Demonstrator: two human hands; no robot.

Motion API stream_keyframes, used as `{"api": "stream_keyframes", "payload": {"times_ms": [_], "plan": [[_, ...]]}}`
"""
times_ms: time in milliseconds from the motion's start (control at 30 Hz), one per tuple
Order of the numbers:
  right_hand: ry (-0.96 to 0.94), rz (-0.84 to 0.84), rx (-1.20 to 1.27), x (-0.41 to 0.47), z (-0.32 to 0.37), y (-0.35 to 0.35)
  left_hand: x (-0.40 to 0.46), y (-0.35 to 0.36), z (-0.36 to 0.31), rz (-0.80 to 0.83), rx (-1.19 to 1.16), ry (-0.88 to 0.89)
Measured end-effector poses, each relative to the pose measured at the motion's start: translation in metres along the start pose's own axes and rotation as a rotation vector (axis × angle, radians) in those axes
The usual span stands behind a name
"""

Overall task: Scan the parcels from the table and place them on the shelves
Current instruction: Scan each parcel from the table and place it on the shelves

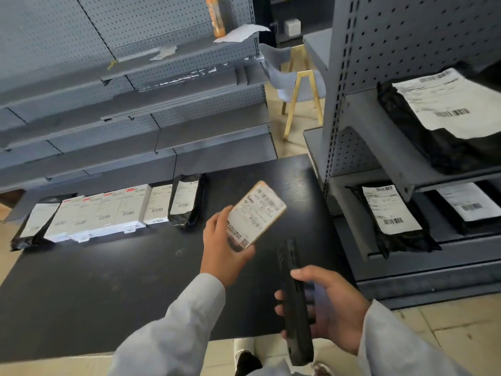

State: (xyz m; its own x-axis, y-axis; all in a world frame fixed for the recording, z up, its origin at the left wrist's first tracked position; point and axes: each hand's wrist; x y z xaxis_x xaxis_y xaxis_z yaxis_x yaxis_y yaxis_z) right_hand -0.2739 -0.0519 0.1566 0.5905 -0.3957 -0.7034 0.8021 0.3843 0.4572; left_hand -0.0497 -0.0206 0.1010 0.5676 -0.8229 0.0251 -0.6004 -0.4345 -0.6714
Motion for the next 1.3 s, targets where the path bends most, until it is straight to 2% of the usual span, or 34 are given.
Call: {"api": "stream_keyframes", "payload": {"times_ms": [200, 367, 433, 600, 733, 1100, 1300], "plan": [[-0.017, -0.055, -0.018, -0.020, -0.006, -0.025, -0.049, 0.024, 0.004, -0.037, -0.246, -0.265], [-0.055, -0.108, 0.041, -0.030, -0.011, -0.035, -0.072, 0.028, -0.019, -0.059, -0.444, -0.343], [-0.095, -0.131, 0.075, -0.032, -0.014, -0.037, -0.077, 0.026, -0.032, -0.008, -0.544, -0.353], [-0.234, -0.191, 0.147, -0.030, -0.017, -0.037, -0.083, 0.015, -0.057, 0.187, -0.601, -0.288], [-0.375, -0.226, 0.188, -0.025, -0.020, -0.029, -0.085, 0.010, -0.062, 0.274, -0.627, -0.221], [-0.533, -0.395, 0.261, -0.014, -0.040, 0.027, -0.051, -0.026, -0.040, 0.570, -0.672, -0.048], [-0.583, -0.567, 0.288, -0.018, -0.054, 0.046, -0.030, -0.027, -0.021, 0.807, -0.732, -0.100]]}}
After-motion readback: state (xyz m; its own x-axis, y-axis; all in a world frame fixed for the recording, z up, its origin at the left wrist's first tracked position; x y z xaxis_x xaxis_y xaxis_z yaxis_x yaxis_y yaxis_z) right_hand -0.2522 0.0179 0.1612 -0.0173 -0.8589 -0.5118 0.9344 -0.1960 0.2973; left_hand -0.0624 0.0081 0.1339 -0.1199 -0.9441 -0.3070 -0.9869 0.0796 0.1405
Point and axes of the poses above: each hand's wrist, its own x-axis towards the middle knuckle, its own y-axis out of the palm, z = x × y, and after that the axes turned 3 degrees about -y, right-handed
